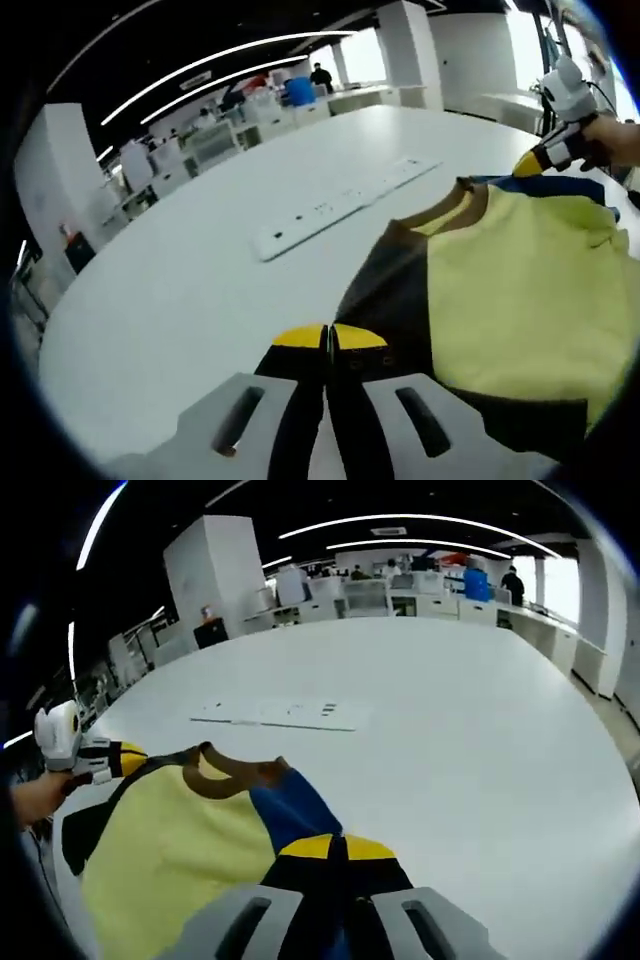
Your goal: Fold the garment on the visible template until the final outline fits inside the template.
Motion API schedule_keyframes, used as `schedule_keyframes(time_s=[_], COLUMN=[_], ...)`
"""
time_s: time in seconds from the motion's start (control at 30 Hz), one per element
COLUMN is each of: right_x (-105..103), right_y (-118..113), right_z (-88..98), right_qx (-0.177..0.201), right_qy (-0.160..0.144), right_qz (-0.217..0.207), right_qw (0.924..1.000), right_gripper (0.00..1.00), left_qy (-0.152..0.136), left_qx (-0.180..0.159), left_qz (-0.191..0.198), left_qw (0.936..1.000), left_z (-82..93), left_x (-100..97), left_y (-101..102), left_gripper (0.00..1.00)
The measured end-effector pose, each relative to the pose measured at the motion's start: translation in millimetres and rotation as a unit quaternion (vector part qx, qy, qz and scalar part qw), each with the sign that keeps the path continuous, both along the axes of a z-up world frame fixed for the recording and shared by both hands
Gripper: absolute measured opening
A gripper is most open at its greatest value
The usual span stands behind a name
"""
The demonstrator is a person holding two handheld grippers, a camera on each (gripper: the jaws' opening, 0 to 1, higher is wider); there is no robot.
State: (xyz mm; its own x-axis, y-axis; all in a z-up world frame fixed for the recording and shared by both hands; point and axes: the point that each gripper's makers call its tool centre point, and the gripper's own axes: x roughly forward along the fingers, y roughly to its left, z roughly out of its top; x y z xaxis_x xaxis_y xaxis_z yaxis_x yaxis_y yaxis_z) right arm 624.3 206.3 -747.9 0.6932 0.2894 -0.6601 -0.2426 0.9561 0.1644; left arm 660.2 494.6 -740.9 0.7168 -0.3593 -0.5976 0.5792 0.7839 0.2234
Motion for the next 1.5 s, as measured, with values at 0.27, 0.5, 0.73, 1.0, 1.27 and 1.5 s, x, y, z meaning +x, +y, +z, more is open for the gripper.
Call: schedule_keyframes(time_s=[0.27, 0.5, 0.73, 1.0, 1.27, 1.5], right_x=[-3.7, -22.3, -42.8, -73.6, -114.4, -142.4], right_y=[-0.2, 5.1, 12.5, 10.2, -1.8, -13.8], right_z=[17.8, 29.1, 41.4, 59.4, 69.2, 72.5], right_qx=[0.01, -0.007, 0.004, 0.028, 0.016, 0.004], right_qy=[-0.013, -0.012, -0.008, 0.002, 0.005, 0.008], right_qz=[0.011, 0.044, 0.068, 0.084, 0.107, 0.106], right_qw=[0.9998, 0.9989, 0.9977, 0.9961, 0.9941, 0.9943], right_gripper=[0.19, 0.38, 0.52, 0.63, 0.65, 0.65], left_qy=[0.017, 0.009, -0.011, -0.019, -0.008, -0.005], left_qx=[-0.057, -0.117, -0.121, -0.128, -0.133, -0.14], left_qz=[0.034, 0.056, 0.063, 0.059, 0.054, 0.044], left_qw=[0.9976, 0.9915, 0.9905, 0.9898, 0.9896, 0.9892], left_z=[15.4, 39.5, 58.2, 76.6, 81.7, 83.2], left_x=[-5.6, -16.8, -38.0, -68.9, -108.2, -139.5], left_y=[7.5, 17.1, 34.5, 47.0, 61.3, 64.1], left_gripper=[0.19, 0.39, 0.56, 0.68, 0.74, 0.74])
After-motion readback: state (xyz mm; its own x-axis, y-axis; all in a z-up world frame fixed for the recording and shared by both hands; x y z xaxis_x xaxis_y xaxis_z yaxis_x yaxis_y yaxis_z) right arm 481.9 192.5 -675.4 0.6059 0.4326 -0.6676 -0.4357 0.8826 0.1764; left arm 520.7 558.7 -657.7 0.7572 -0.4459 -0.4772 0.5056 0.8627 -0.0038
